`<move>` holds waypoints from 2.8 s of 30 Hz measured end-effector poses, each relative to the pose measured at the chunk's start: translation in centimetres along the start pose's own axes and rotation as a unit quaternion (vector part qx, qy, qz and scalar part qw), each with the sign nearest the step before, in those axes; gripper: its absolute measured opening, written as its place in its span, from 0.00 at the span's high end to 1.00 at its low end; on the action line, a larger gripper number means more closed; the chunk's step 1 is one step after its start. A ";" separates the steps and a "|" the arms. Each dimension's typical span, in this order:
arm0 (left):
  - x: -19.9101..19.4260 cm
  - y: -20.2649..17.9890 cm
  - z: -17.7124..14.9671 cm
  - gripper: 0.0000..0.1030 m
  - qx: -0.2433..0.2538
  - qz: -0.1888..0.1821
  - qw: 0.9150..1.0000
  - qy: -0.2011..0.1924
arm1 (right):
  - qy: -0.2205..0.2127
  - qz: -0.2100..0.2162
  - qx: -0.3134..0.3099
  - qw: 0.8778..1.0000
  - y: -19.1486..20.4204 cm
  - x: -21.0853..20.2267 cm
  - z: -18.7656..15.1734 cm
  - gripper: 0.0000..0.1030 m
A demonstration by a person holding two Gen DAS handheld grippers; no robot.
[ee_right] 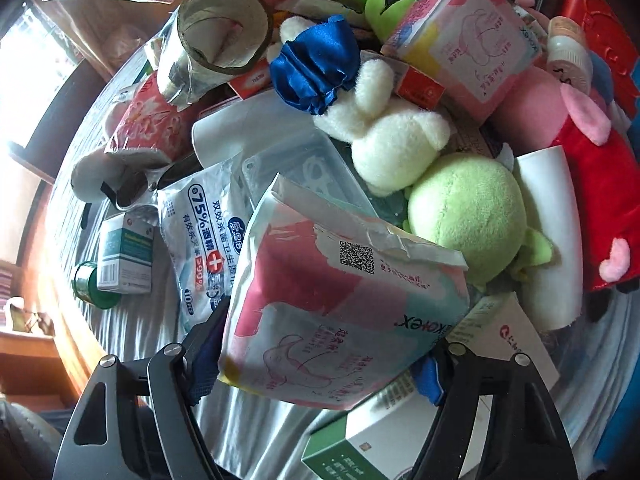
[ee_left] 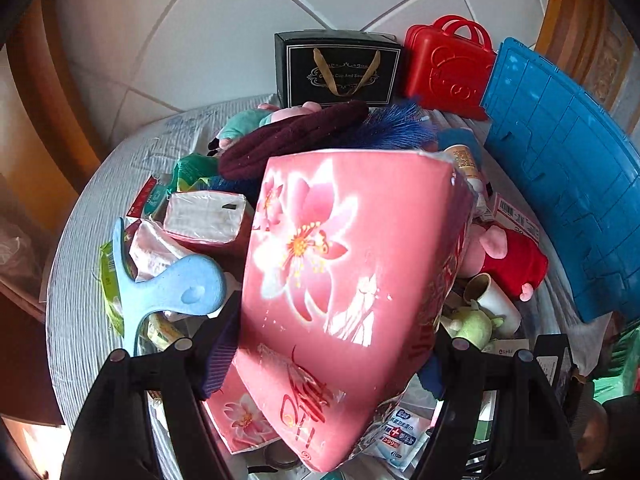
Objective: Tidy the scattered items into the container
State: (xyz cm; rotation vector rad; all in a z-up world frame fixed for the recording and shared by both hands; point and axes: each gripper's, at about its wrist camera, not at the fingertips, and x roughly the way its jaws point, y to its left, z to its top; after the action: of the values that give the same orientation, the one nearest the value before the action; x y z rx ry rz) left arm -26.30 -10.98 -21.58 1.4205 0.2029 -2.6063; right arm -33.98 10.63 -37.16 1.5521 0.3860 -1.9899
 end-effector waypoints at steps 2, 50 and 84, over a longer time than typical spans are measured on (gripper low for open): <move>-0.2 0.1 0.0 0.28 -0.004 0.001 1.000 -0.003 | -0.002 0.002 -0.001 1.000 0.0 -0.4 0.1 0.26; -16.0 -9.2 0.7 0.28 -0.099 0.100 0.984 -0.106 | -0.242 -0.060 0.007 0.968 -8.1 -31.2 1.6 0.26; -15.7 -30.9 11.1 0.28 0.030 -0.018 0.987 -0.159 | -0.321 -0.111 0.121 0.933 -24.9 -44.0 -9.8 0.26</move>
State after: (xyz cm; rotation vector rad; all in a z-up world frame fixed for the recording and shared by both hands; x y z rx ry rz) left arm -33.51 18.26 -1.17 1.0035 0.1090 -2.8432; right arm -34.48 47.30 -1.03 0.9190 0.0455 -2.6580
